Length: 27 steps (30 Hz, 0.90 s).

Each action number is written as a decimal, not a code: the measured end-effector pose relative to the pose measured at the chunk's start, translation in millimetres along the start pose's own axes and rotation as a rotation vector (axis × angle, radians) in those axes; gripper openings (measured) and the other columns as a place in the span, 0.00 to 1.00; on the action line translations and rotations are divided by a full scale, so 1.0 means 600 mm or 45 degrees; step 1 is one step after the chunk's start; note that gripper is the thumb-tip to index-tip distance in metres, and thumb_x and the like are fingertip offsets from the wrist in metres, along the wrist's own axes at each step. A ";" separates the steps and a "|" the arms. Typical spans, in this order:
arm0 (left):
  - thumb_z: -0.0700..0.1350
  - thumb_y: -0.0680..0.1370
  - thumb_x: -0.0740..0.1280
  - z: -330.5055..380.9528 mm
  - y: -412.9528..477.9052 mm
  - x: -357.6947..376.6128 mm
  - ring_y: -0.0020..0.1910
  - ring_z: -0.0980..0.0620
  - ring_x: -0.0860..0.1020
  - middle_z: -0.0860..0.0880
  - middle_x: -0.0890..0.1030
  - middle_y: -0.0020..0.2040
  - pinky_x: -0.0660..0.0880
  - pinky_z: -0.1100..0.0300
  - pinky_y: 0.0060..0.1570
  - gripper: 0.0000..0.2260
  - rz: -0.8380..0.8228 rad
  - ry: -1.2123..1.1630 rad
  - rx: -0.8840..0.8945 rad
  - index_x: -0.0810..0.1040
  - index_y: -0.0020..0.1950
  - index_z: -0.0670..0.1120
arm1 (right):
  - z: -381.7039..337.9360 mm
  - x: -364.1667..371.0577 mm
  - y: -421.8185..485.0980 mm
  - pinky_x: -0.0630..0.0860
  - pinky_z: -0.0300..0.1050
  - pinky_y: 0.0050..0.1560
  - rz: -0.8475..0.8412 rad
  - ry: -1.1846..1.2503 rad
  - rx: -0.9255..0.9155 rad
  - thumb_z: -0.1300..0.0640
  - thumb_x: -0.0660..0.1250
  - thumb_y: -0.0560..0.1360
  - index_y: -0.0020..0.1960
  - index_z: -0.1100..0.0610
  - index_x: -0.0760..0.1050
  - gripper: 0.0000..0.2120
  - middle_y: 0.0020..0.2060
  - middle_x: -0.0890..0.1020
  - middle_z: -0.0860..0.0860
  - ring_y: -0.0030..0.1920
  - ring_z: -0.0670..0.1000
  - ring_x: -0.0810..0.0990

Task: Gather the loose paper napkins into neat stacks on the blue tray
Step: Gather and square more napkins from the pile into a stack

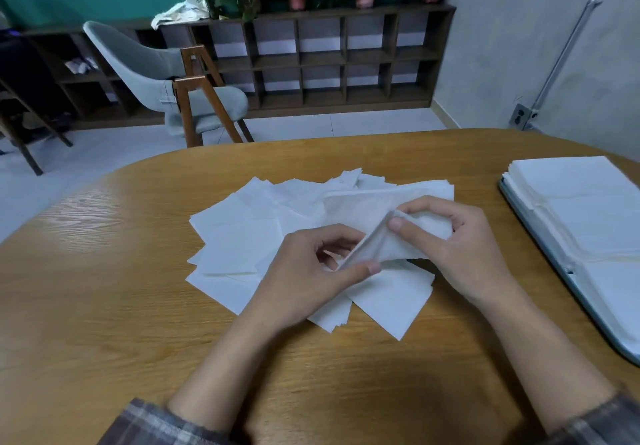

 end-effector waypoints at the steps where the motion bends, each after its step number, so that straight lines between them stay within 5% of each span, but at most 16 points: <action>1: 0.48 0.77 0.78 -0.001 0.000 -0.003 0.44 0.58 0.82 0.57 0.87 0.46 0.76 0.60 0.46 0.04 0.012 0.027 0.004 0.87 0.51 0.54 | 0.003 -0.006 0.001 0.76 0.33 0.40 0.036 0.039 0.016 0.56 0.77 0.74 0.46 0.55 0.85 0.04 0.41 0.87 0.47 0.41 0.43 0.83; 6: 0.47 0.81 0.73 0.007 0.000 -0.026 0.42 0.52 0.84 0.53 0.87 0.42 0.75 0.58 0.41 0.06 0.137 -0.083 0.024 0.86 0.45 0.51 | 0.024 -0.031 0.007 0.78 0.49 0.53 0.145 0.308 0.152 0.50 0.80 0.71 0.48 0.54 0.85 0.10 0.50 0.87 0.51 0.51 0.53 0.85; 9: 0.48 0.81 0.74 0.014 -0.004 -0.050 0.43 0.40 0.84 0.49 0.87 0.42 0.76 0.51 0.39 0.05 0.310 -0.219 0.040 0.87 0.47 0.49 | 0.033 -0.015 0.006 0.81 0.43 0.46 0.046 0.449 0.258 0.51 0.77 0.70 0.47 0.53 0.84 0.08 0.49 0.88 0.54 0.48 0.53 0.86; 13: 0.46 0.79 0.76 0.007 -0.008 -0.074 0.46 0.45 0.87 0.50 0.88 0.44 0.82 0.43 0.47 0.03 0.469 -0.304 -0.013 0.88 0.49 0.47 | 0.038 0.009 0.001 0.82 0.42 0.46 -0.088 0.420 0.325 0.52 0.74 0.74 0.50 0.55 0.84 0.08 0.52 0.88 0.55 0.50 0.54 0.87; 21: 0.46 0.78 0.77 -0.003 -0.008 -0.058 0.44 0.44 0.87 0.47 0.88 0.42 0.80 0.56 0.39 0.07 0.426 -0.321 -0.129 0.88 0.46 0.43 | 0.031 0.043 -0.008 0.81 0.47 0.53 -0.223 0.427 0.313 0.56 0.74 0.75 0.66 0.48 0.78 0.20 0.58 0.86 0.53 0.56 0.54 0.86; 27: 0.49 0.78 0.77 -0.013 -0.010 -0.053 0.44 0.35 0.85 0.38 0.87 0.43 0.76 0.52 0.40 0.11 0.443 -0.396 -0.183 0.87 0.47 0.40 | 0.019 0.053 -0.010 0.82 0.47 0.55 -0.258 0.423 0.250 0.61 0.72 0.79 0.71 0.41 0.72 0.26 0.60 0.85 0.49 0.60 0.53 0.85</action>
Point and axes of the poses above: each hand's wrist, its own y-axis towards the middle knuckle, its own x-axis out of the palm, z = x × y, the point moved 9 cm from there along y, towards the middle knuckle
